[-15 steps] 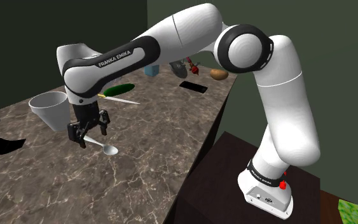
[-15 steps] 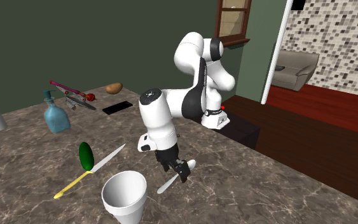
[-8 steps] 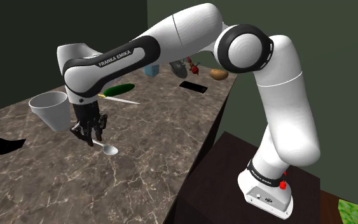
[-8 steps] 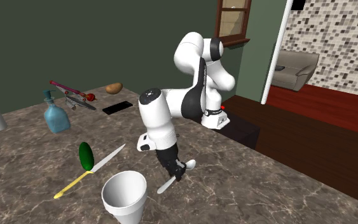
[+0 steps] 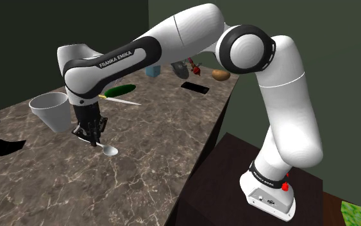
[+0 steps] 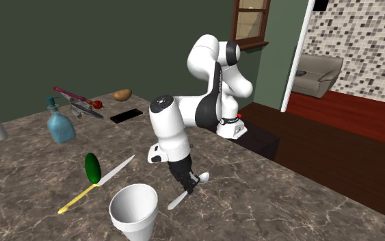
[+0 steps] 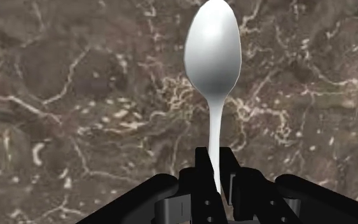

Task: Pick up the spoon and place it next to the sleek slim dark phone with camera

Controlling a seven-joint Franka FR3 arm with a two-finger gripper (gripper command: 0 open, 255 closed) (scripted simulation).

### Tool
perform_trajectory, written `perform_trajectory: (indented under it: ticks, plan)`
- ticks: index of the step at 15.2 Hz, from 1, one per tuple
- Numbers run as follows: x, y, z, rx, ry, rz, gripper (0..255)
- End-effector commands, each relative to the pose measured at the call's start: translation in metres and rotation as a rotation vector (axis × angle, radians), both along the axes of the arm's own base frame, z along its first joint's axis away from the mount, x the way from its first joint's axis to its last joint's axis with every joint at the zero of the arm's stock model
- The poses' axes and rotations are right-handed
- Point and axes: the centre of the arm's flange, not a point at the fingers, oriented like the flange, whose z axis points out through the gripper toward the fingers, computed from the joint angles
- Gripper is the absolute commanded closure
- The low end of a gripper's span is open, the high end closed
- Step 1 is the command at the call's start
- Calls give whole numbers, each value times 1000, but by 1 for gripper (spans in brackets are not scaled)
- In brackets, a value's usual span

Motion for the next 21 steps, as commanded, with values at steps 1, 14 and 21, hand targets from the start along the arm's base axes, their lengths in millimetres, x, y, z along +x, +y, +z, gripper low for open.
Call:
perform_trajectory:
  ticks: [1,14,21]
  plan:
    - [-1,0,4,0,3,1,255]
    - [-1,0,73,0,3,1,255]
    - [-15,-50,86,0,3,1,255]
